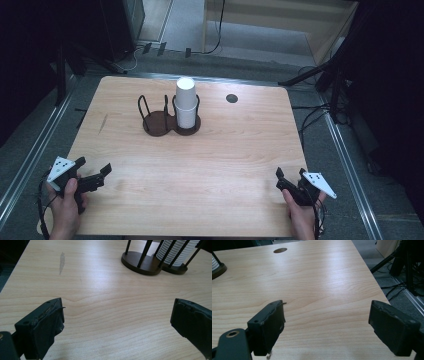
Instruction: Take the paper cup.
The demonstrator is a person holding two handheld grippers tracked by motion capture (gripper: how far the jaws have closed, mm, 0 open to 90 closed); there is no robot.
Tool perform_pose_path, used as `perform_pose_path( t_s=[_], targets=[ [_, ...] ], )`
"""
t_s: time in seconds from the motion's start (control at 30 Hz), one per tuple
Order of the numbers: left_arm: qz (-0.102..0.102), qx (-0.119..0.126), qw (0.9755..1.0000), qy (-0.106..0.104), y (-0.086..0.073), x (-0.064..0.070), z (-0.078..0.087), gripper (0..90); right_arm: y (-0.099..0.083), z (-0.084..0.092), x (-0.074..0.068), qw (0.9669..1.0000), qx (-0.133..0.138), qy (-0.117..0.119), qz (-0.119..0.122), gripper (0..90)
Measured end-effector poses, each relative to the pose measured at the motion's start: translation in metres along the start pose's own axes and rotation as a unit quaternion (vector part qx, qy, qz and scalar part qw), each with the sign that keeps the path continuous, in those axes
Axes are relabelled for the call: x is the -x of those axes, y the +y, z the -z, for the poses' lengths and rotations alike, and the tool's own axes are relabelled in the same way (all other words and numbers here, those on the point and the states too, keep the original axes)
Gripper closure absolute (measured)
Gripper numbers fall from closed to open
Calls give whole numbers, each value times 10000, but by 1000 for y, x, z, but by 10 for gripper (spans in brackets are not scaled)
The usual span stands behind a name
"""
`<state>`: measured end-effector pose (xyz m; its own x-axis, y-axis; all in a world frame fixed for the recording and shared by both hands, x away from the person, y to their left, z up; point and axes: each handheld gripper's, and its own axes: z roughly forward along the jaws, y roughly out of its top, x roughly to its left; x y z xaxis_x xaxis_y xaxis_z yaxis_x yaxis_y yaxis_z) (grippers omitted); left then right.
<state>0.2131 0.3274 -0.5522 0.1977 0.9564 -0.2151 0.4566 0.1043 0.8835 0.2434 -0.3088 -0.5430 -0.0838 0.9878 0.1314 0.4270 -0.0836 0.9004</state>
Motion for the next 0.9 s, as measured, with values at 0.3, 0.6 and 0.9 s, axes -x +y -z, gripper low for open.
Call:
perform_pose_path(
  t_s=[0.3, 0.6, 0.9],
  targets=[
    [6, -19, 10000, 41, 0, 0, 0, 0, 0, 1, -2, 9999, 52, -79, 135, 130],
    [91, 44, 9999, 119, -1, -1, 1, 0, 1, 2, -4, 9997, 27, -110, 231, 127],
    [232, 194, 9991, 287, -1, -2, 3, 0, 13, -1, -13, 9997, -32, -30, 249, 127]
  ],
)
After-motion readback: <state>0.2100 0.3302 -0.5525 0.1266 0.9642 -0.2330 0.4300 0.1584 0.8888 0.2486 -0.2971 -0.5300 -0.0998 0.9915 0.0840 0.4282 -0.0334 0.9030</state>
